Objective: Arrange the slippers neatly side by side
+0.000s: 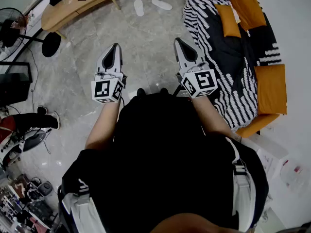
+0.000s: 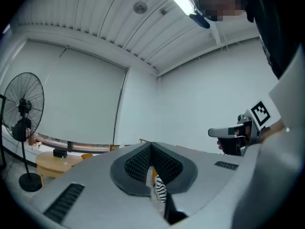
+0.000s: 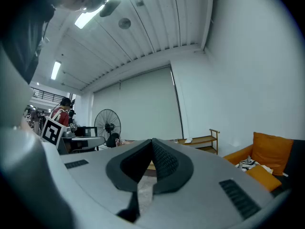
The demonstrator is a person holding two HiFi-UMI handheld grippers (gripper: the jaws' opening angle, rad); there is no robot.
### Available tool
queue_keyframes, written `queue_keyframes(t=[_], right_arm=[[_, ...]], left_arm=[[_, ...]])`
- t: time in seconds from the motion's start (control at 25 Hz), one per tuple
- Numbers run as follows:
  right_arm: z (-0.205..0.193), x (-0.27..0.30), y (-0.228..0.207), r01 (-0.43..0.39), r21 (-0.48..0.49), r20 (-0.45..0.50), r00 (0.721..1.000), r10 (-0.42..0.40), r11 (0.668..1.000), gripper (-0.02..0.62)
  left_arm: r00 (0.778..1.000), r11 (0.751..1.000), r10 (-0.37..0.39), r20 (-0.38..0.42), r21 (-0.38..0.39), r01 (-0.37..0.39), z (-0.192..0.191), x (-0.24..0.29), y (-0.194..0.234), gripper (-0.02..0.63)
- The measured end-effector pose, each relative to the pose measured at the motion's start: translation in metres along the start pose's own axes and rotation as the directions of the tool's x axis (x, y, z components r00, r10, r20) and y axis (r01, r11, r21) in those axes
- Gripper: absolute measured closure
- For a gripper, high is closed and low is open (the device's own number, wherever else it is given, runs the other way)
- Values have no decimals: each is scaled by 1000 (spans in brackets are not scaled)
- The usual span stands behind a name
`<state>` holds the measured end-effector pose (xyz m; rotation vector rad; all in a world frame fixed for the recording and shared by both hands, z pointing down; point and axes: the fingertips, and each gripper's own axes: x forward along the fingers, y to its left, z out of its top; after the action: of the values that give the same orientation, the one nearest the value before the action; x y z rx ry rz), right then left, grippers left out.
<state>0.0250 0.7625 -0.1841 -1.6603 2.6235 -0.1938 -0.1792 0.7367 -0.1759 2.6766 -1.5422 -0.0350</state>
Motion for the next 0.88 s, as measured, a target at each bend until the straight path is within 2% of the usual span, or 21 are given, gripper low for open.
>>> queue_keyframes(t=[0.2,0.28,0.36,0.44,0.6,0.68,0.76,0.88], right_arm=[[-2,-15,-11,-22,29,-5,1000,22,999,564],[-9,-15,-9,-101,104,-31,994,105,989,565],[-17,-13,-1,-219,194,-74,969,237,956,564],[-19,-14,4,-293,220,-94,943,319,930,563],[-4,-31,1,-419,219,18,905,426,881,563],[-7,-42,-11,-401,205,28,914,404,893,563],[-19,-49,-31,-321,199,-10,944,330,926,563],[-40,-51,-59,-209,271,-56,971,232,940,563]], left_arm=[[998,998,-55,43,15,55,12,2,-27,592],[997,997,-75,34,2,75,8,6,-37,592],[997,997,-71,9,-24,72,-2,10,-42,592],[998,997,-62,-9,-38,61,-9,10,-44,592],[997,996,-81,-13,-43,80,-13,14,-61,592],[995,994,-104,-8,-24,104,-12,20,-75,592],[994,994,-110,2,-18,110,-10,28,-86,592],[993,993,-114,3,-25,114,-9,34,-95,592]])
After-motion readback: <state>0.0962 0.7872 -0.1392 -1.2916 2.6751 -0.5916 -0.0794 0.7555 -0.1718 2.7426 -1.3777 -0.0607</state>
